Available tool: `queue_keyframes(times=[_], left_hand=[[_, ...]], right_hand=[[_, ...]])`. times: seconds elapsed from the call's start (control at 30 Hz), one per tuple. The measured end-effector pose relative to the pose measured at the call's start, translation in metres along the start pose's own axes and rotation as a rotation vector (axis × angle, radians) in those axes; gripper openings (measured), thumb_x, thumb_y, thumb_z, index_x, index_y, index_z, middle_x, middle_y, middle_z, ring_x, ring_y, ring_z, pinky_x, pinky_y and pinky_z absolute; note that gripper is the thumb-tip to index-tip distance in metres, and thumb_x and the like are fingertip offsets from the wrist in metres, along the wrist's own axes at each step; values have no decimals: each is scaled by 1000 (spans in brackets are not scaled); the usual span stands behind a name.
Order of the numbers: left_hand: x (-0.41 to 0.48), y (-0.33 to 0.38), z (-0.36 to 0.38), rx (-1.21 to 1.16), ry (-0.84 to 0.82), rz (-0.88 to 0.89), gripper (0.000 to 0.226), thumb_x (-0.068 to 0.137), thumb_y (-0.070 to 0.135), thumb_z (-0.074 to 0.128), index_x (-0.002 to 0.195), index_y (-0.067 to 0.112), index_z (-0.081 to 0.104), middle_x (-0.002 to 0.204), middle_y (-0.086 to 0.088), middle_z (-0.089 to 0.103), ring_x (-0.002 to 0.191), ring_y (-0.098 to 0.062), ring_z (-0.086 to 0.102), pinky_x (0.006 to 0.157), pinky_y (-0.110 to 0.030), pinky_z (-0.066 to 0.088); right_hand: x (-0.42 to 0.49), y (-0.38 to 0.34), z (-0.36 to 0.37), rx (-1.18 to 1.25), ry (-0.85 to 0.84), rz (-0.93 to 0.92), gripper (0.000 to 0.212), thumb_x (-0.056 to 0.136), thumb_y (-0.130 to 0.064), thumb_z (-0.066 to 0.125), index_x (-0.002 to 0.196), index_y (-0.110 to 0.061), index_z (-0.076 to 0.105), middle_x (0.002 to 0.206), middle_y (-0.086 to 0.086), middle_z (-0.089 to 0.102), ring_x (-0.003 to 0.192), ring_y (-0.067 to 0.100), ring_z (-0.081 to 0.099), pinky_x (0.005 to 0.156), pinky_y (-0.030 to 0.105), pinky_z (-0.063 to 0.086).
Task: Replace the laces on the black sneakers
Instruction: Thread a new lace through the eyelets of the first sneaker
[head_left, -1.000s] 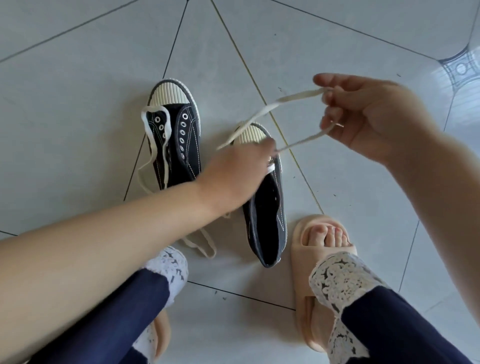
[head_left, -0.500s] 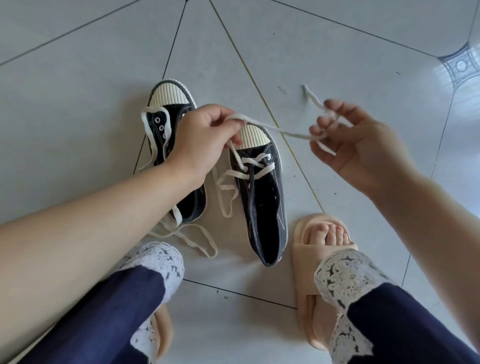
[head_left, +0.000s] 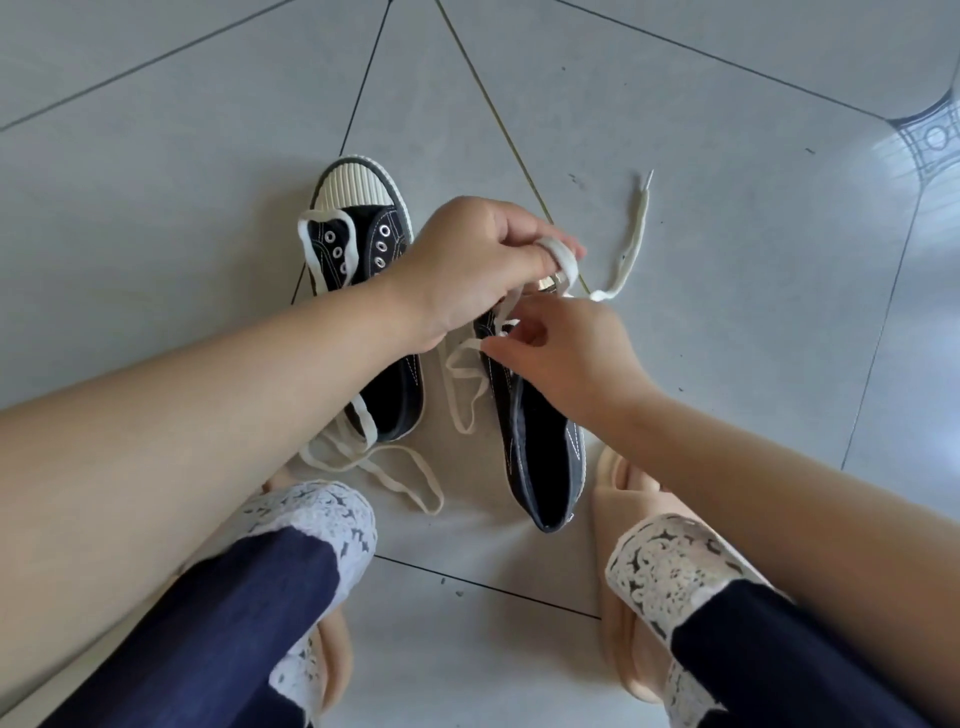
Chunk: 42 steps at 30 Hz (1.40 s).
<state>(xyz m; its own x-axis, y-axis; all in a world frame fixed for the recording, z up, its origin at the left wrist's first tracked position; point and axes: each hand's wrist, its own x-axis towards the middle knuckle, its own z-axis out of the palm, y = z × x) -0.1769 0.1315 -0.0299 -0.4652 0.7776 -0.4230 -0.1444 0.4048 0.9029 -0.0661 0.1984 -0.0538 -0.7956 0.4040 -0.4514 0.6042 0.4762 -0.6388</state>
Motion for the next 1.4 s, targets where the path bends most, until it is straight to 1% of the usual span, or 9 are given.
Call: queue_keyframes(times=[0.1, 0.2, 0.27, 0.4, 0.53, 0.7, 0.97, 1.23, 1.4], left_hand=[[0, -3, 2, -43, -50, -32, 36, 73, 2, 63, 98, 27, 66, 98, -6, 67, 93, -13, 59, 88, -32, 49], [0, -19, -5, -258, -36, -197, 56, 72, 3, 61, 126, 15, 49, 112, -3, 62, 110, -12, 55, 97, -29, 43], [-4, -32, -7, -107, -56, -262, 47, 89, 7, 54, 133, 12, 40, 115, -4, 61, 108, -12, 56, 98, -24, 41], [-5, -37, -3, 124, -191, -172, 30, 87, 10, 59, 116, 17, 56, 93, 5, 66, 80, 3, 61, 68, -5, 43], [-4, -40, -3, 320, -101, -108, 5, 80, 17, 69, 83, 21, 69, 79, 8, 67, 74, -2, 60, 65, -5, 43], [-12, -44, -19, 328, -115, -127, 6, 76, 17, 72, 76, 22, 70, 66, 15, 65, 61, 12, 55, 59, 1, 36], [-4, -10, 5, 163, -122, -32, 21, 86, 25, 60, 67, 20, 65, 46, 14, 57, 49, 2, 51, 56, -12, 39], [-25, -30, -44, 354, -343, -174, 18, 81, 19, 64, 63, 21, 68, 58, 8, 65, 61, 3, 58, 67, -9, 41], [-13, -17, -16, 578, -366, -160, 50, 57, 71, 49, 82, 31, 66, 72, 16, 64, 66, 8, 56, 64, -10, 41]], right_hand=[[7, 0, 3, 95, 92, 83, 33, 83, -26, 62, 58, -7, 53, 53, 9, 51, 49, 8, 39, 49, 25, 30], [6, 6, -1, 387, 77, 221, 24, 83, -27, 65, 71, -6, 68, 64, 13, 62, 59, 12, 51, 69, 36, 51], [3, 11, -4, 565, 83, 280, 18, 83, -25, 68, 72, -12, 72, 60, 1, 63, 62, 10, 57, 77, 39, 54], [-1, 13, -15, 929, 70, 317, 11, 84, -14, 66, 76, -9, 72, 60, -1, 64, 56, 5, 59, 58, 16, 50], [3, 16, -34, 1103, 152, 374, 10, 83, -8, 66, 73, -5, 67, 59, -1, 61, 52, 4, 55, 52, 11, 45], [1, 24, -59, 1374, 313, 460, 3, 80, -3, 66, 80, -3, 63, 54, -3, 59, 49, 3, 57, 46, 8, 43], [-9, 6, -36, 1281, 71, 383, 19, 84, -8, 64, 65, -10, 61, 57, -1, 57, 49, 2, 57, 44, 10, 42], [1, 34, -62, 1337, 333, 590, 10, 81, -8, 67, 74, -9, 60, 52, -4, 60, 46, 1, 56, 40, 7, 39], [-8, 23, -29, 1130, 108, 480, 20, 81, -16, 69, 63, -14, 60, 55, -3, 57, 50, 2, 52, 42, 10, 39]])
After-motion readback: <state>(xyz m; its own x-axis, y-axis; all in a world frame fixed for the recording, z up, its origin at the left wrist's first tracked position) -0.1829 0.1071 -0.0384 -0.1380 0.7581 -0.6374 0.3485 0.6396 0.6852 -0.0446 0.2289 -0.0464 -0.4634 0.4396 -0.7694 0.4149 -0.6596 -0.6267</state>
